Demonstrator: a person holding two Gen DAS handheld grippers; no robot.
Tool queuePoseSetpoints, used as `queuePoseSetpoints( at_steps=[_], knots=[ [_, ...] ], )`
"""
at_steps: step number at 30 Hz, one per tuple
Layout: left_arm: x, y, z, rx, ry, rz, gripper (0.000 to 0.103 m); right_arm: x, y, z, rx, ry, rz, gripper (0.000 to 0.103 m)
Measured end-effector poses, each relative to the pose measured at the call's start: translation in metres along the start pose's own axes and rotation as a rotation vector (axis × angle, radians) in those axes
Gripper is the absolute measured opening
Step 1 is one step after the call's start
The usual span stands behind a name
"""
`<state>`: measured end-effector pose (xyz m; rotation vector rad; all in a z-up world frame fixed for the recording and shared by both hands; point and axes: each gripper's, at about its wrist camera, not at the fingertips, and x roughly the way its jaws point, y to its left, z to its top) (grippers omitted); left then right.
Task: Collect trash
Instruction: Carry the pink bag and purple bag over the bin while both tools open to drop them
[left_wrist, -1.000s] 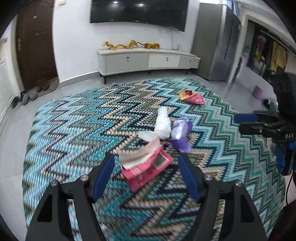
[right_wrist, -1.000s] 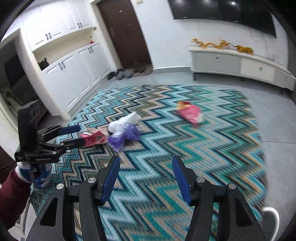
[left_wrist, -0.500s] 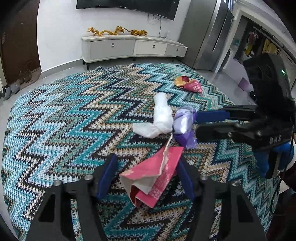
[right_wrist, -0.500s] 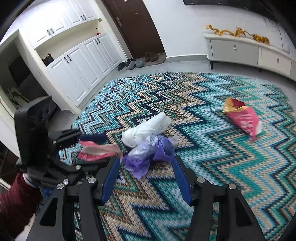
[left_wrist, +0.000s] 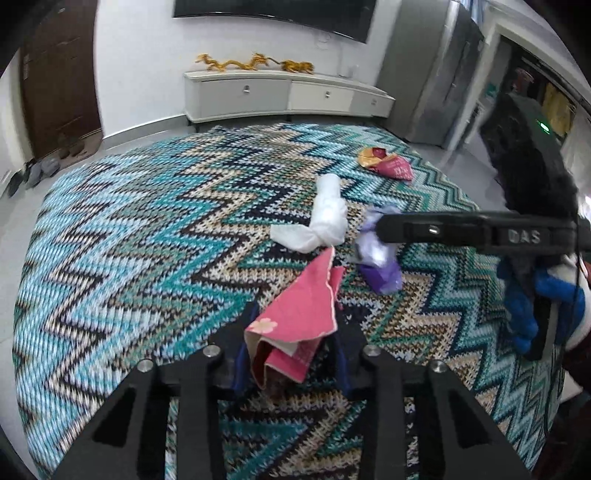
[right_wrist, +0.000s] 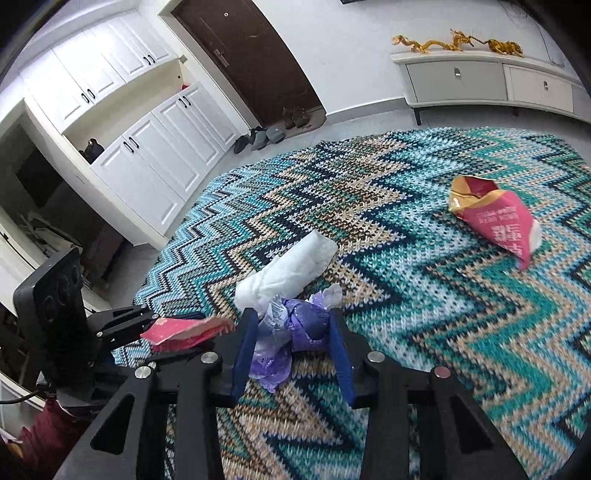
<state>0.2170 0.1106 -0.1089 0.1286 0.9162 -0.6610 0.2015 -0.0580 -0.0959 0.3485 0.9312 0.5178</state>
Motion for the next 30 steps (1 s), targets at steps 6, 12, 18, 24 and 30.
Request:
queuePoseSetpoints(
  at_steps=[6, 12, 18, 24, 30],
  knots=[
    [-0.018, -0.023, -0.013, -0.046, -0.039, 0.031, 0.025, -0.040, -0.002, -0.023, 0.020, -0.045, 0.004, 0.033],
    [-0.051, -0.052, -0.025, -0.086, -0.094, 0.039, 0.022, -0.098, -0.009, -0.053, 0.027, -0.111, -0.029, 0.033],
    [-0.073, -0.091, -0.034, -0.093, -0.117, 0.042, 0.022, -0.160, -0.020, -0.084, 0.047, -0.195, -0.073, 0.033],
    [-0.085, -0.126, -0.045, -0.128, -0.137, 0.023, 0.022, -0.224, -0.042, -0.112, 0.099, -0.298, -0.120, 0.033],
    [-0.088, -0.165, -0.042, -0.110, -0.137, 0.013, 0.022, -0.281, -0.080, -0.148, 0.189, -0.393, -0.178, 0.033]
  ],
)
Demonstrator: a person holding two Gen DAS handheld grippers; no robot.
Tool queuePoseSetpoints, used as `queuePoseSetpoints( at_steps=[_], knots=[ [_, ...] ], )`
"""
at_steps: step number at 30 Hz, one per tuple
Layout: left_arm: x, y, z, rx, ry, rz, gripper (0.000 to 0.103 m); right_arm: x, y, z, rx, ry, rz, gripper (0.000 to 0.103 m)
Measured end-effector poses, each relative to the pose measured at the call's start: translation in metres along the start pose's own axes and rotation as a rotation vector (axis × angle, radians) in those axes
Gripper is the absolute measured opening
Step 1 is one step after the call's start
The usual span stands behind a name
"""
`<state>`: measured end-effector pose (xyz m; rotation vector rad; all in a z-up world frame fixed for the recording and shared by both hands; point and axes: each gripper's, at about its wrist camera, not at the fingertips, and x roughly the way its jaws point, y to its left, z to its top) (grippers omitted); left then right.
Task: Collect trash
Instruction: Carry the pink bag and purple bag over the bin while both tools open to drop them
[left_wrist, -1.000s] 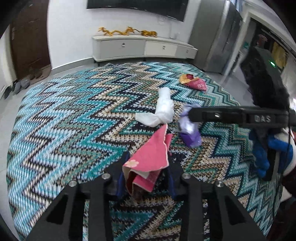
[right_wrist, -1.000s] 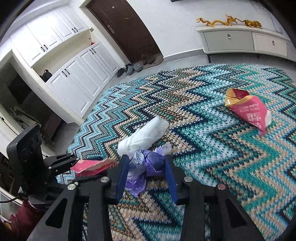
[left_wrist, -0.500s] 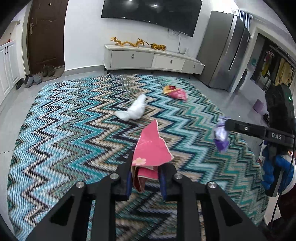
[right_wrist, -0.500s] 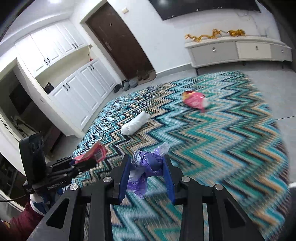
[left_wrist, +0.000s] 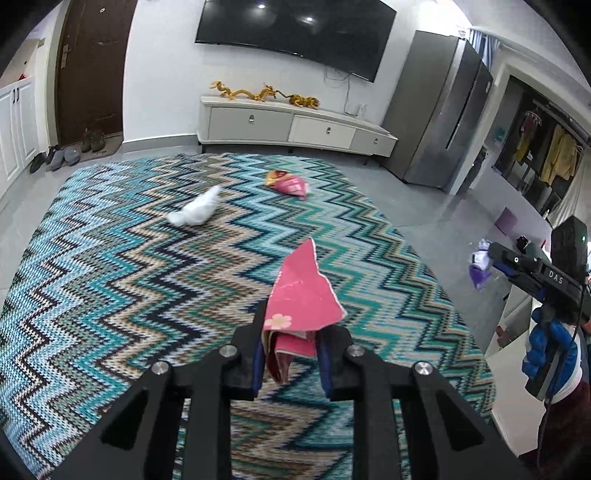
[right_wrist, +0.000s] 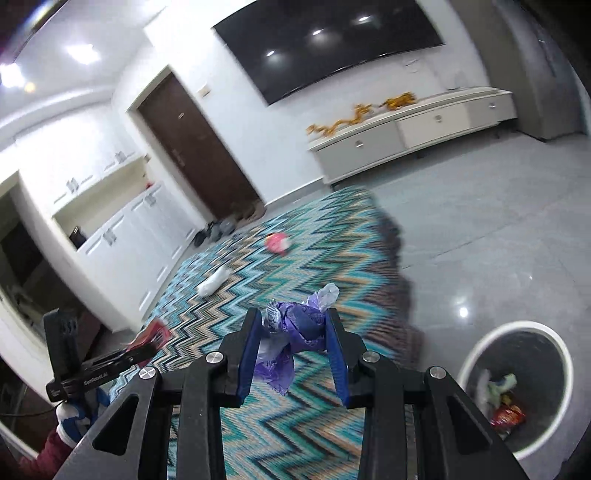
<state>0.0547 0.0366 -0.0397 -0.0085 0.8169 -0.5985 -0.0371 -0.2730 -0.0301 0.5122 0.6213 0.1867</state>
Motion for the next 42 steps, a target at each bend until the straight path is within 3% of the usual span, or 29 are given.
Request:
queuePoseSetpoints(
  at_steps=[11, 23, 33, 37, 39, 42],
  knots=[
    [0.020, -0.091, 0.025, 0.110, 0.016, -0.064, 0.022, -0.072, -0.105, -0.026, 0.188, -0.112, -0.149, 0.033],
    [0.102, -0.229, 0.039, 0.267, 0.128, -0.195, 0.022, -0.084, -0.185, -0.056, 0.287, -0.081, -0.286, 0.033],
    [0.180, -0.308, 0.041, 0.277, 0.217, -0.287, 0.023, -0.076, -0.233, -0.060, 0.296, -0.015, -0.359, 0.033],
    [0.198, -0.329, 0.040, 0.268, 0.245, -0.327, 0.034, -0.061, -0.238, -0.058, 0.284, 0.022, -0.378, 0.035],
    [0.203, -0.334, 0.040, 0.263, 0.245, -0.339, 0.054, -0.054, -0.243, -0.059, 0.282, 0.042, -0.386, 0.035],
    [0.204, -0.340, 0.042, 0.255, 0.244, -0.362, 0.059, -0.049, -0.245, -0.060, 0.280, 0.057, -0.405, 0.045]
  ],
)
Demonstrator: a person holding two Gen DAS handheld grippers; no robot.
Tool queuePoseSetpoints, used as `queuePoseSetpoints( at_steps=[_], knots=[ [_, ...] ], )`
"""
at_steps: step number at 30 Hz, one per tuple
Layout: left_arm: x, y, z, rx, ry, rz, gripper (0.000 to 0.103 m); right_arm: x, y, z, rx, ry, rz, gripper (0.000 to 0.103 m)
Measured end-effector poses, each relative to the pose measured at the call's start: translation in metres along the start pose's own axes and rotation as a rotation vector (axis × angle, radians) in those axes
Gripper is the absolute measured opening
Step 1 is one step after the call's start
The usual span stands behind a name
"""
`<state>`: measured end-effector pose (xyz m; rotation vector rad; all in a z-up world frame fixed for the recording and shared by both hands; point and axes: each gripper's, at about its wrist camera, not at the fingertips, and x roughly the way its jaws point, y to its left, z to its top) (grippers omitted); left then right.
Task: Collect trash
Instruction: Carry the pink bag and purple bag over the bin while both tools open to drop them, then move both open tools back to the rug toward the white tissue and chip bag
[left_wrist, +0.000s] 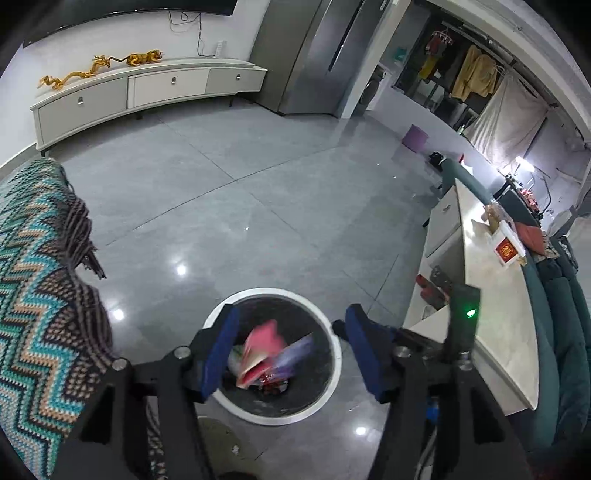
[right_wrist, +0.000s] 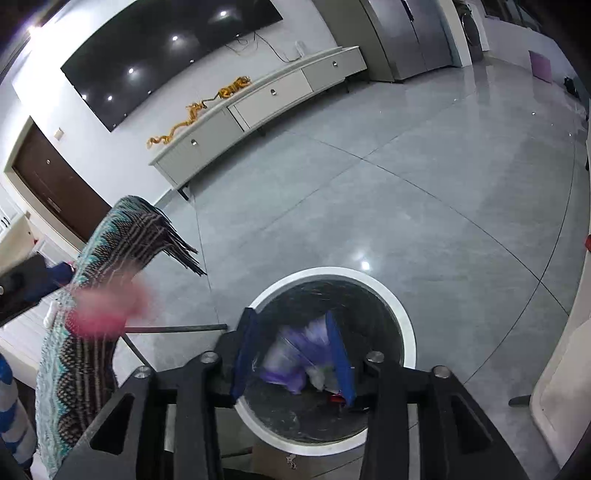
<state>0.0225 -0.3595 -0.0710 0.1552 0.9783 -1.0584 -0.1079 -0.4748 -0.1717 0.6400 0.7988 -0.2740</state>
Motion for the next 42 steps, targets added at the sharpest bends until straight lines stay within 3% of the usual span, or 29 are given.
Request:
queuePoseSetpoints(
  at_steps=[6, 14, 17, 19, 21, 23, 28, 32, 35, 42],
  knots=[
    [-0.005, -0.002, 0.001, 0.001, -0.011, -0.006, 0.059, -0.006, -0.001, -0.004, 0.010, -0.004, -0.017, 0.047],
    [-0.041, 0.009, -0.012, 0.004, -0.111, 0.082, 0.059, -0.038, 0.000, -0.002, 0.020, -0.057, -0.050, 0.055],
    [-0.064, 0.019, -0.020, -0.006, -0.167, 0.111, 0.059, -0.049, 0.006, -0.004, 0.018, -0.077, -0.063, 0.062],
    [-0.078, 0.025, -0.025, -0.006, -0.183, 0.117, 0.059, -0.056, 0.013, -0.005, 0.013, -0.094, -0.079, 0.076],
    [-0.091, 0.027, -0.030, 0.006, -0.185, 0.136, 0.059, -0.062, 0.021, -0.006, 0.008, -0.112, -0.097, 0.082],
    [-0.110, 0.030, -0.036, 0.031, -0.200, 0.194, 0.059, -0.069, 0.032, -0.007, -0.002, -0.134, -0.104, 0.085],
    [-0.151, 0.043, -0.049, 0.014, -0.268, 0.280, 0.059, -0.089, 0.062, -0.006, -0.066, -0.215, -0.108, 0.103],
    [-0.190, 0.057, -0.062, -0.010, -0.339, 0.375, 0.059, -0.106, 0.094, -0.005, -0.129, -0.270, -0.052, 0.103],
    [-0.211, 0.068, -0.069, -0.042, -0.375, 0.421, 0.070, -0.115, 0.117, -0.006, -0.162, -0.308, -0.019, 0.103],
    [-0.253, 0.090, -0.093, -0.086, -0.440, 0.481, 0.071, -0.123, 0.162, -0.016, -0.232, -0.329, 0.037, 0.103]
  ],
)
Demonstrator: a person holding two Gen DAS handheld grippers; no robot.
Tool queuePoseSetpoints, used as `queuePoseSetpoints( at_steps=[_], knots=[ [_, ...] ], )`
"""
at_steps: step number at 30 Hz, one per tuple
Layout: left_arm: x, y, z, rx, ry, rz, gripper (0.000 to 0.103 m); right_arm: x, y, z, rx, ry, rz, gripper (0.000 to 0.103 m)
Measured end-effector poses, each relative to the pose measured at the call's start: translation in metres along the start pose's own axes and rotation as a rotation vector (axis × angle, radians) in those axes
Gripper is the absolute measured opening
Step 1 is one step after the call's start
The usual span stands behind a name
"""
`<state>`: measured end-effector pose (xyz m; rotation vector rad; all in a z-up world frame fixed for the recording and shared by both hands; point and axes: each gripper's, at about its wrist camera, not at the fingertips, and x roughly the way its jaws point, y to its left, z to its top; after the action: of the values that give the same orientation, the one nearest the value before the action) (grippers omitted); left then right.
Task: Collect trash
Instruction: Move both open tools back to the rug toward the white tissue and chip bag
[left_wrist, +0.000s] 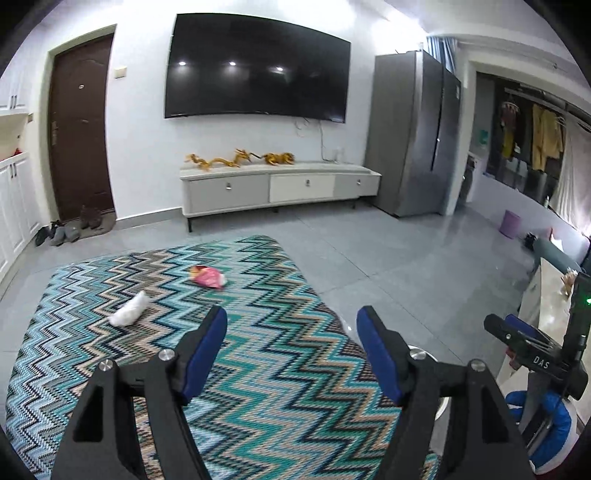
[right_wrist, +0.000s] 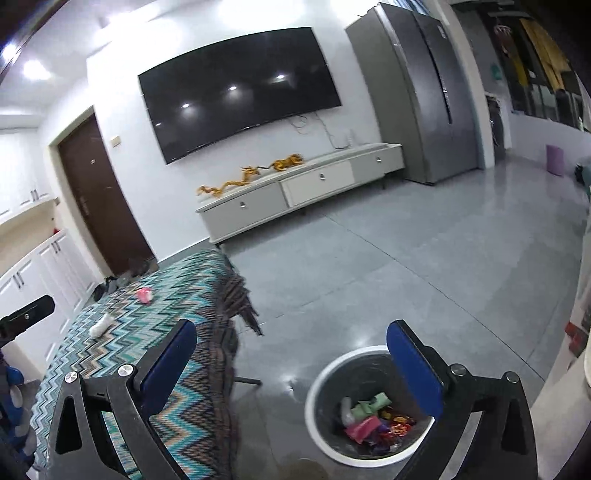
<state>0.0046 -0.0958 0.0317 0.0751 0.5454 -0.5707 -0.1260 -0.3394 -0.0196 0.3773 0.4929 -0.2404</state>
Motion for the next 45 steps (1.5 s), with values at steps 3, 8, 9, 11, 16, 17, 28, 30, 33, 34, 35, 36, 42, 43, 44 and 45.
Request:
queuePoseSetpoints(
  at_steps=[3, 8, 9, 11, 16, 17, 28, 30, 33, 34, 35, 36, 42, 43, 44, 45],
  knots=[
    [-0.009, 0.012, -0.003, -0.016, -0.016, 0.016, 0.071, 0.000, 0.017, -0.001, -0.027, 0.003, 0.028, 0.103],
    [-0.022, 0.037, -0.010, -0.044, -0.033, 0.035, 0.071, 0.002, 0.054, -0.001, -0.091, 0.017, 0.053, 0.103],
    [-0.023, 0.041, -0.012, -0.050, -0.034, 0.038, 0.071, 0.003, 0.059, -0.001, -0.102, 0.022, 0.051, 0.103],
    [-0.026, 0.050, -0.016, -0.064, -0.033, 0.044, 0.071, 0.007, 0.073, -0.001, -0.122, 0.036, 0.054, 0.103],
    [-0.027, 0.071, -0.026, -0.098, -0.023, 0.061, 0.071, 0.014, 0.098, -0.004, -0.161, 0.062, 0.066, 0.103],
    [-0.027, 0.077, -0.029, -0.108, -0.018, 0.066, 0.071, 0.016, 0.103, -0.005, -0.171, 0.069, 0.070, 0.103],
    [-0.003, 0.120, -0.055, -0.166, 0.067, 0.115, 0.071, 0.050, 0.134, -0.019, -0.211, 0.150, 0.128, 0.103],
    [0.000, 0.125, -0.059, -0.177, 0.076, 0.124, 0.071, 0.055, 0.135, -0.022, -0.214, 0.165, 0.137, 0.103],
    [0.004, 0.130, -0.065, -0.192, 0.085, 0.136, 0.071, 0.062, 0.137, -0.024, -0.219, 0.181, 0.145, 0.103],
    [0.006, 0.131, -0.066, -0.197, 0.087, 0.139, 0.071, 0.063, 0.138, -0.025, -0.219, 0.183, 0.148, 0.103],
    [0.007, 0.132, -0.068, -0.202, 0.090, 0.144, 0.071, 0.064, 0.138, -0.026, -0.220, 0.186, 0.152, 0.103],
    [0.008, 0.133, -0.069, -0.205, 0.090, 0.148, 0.071, 0.064, 0.138, -0.027, -0.219, 0.188, 0.156, 0.103],
    [0.008, 0.135, -0.076, -0.199, 0.068, 0.185, 0.071, 0.074, 0.135, -0.030, -0.211, 0.211, 0.168, 0.103],
    [0.008, 0.135, -0.076, -0.197, 0.072, 0.184, 0.071, 0.076, 0.135, -0.031, -0.207, 0.216, 0.174, 0.103],
    [0.010, 0.136, -0.077, -0.195, 0.082, 0.182, 0.071, 0.077, 0.134, -0.031, -0.204, 0.218, 0.177, 0.103],
    [0.012, 0.137, -0.078, -0.195, 0.102, 0.171, 0.071, 0.078, 0.133, -0.031, -0.202, 0.220, 0.181, 0.103]
  ],
)
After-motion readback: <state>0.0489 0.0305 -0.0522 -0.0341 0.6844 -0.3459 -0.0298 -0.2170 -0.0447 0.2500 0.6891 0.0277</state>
